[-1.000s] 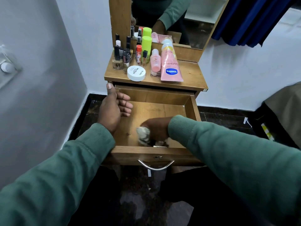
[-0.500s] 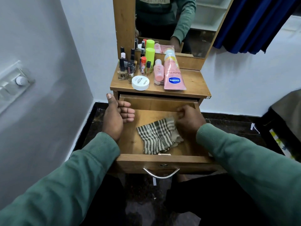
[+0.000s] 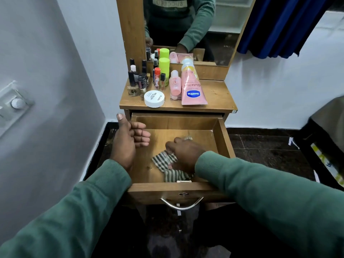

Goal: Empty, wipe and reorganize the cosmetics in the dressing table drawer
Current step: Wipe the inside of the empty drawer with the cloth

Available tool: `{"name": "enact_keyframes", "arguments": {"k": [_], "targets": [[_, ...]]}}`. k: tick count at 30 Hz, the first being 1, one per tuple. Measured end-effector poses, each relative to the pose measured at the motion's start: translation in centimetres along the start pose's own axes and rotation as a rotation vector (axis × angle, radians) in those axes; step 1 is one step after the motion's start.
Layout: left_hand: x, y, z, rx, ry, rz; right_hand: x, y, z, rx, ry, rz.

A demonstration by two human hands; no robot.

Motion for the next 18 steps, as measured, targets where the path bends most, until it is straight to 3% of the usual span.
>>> {"name": "enact_keyframes", "arguments": {"k": [6,11,18], "targets": [[0.5,-0.5,0.0,0.006,0.005,-0.008,-5.2,3.2,0.3,0.049,0.078,-0.202],[0.7,-0.8,0.0,0.024,-0.001,-0.021,-5.2,1.3,0.1,0.177,0.022,-0.36],[0.9,-1.0,0.3,-0.011,0.065,-0.012,-5.1,-1.0,-1.0,0.171,-0.095,-0.249]]}}
Point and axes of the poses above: each hand's wrist, its own y-axis away from the middle knuckle, its own z-axis out of the back of the hand, x = y × z, the point moved 3 cm from there along -y, towards the middle knuckle, and after that the axes turned 3 degrees about -x, right-handed, at the moved point
